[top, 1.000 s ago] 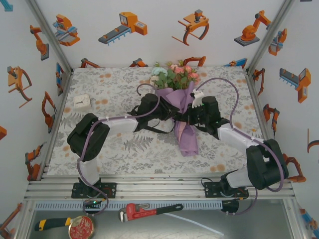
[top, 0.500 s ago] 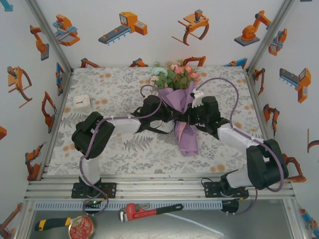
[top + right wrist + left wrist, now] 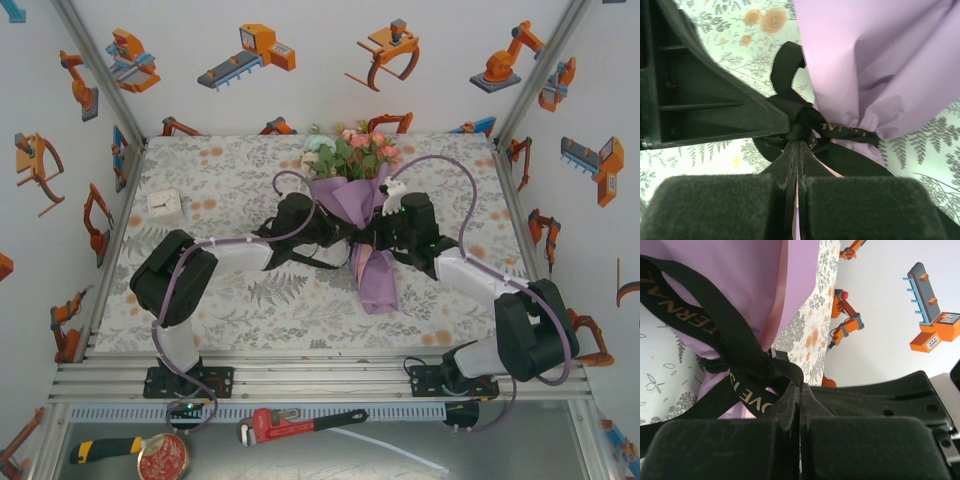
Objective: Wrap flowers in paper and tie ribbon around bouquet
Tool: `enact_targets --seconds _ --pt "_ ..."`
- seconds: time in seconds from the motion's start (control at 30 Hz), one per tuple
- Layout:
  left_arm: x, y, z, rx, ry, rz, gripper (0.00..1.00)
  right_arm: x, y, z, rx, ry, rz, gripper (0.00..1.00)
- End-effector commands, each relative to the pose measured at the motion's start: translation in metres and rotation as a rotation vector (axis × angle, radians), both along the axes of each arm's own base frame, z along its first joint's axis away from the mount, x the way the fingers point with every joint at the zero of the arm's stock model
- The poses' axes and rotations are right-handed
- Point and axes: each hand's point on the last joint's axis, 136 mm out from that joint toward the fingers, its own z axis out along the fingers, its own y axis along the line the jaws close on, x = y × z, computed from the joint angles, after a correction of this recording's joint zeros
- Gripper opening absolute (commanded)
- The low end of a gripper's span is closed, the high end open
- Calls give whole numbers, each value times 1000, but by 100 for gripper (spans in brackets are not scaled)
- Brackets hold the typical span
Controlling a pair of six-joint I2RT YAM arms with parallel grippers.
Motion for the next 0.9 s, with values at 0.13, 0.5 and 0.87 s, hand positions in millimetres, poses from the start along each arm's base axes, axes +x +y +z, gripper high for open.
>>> enact_targets --seconds 0.13,0.5,0.87 --pt "6 20 12 -21 -33 20 0 19 -39 -2 52 25 -163 0" --pt "9 19 12 -34 -37 12 0 21 -46 -2 34 24 -198 0" --pt "22 57 46 148 -242 43 42 19 -41 -3 33 34 -166 0"
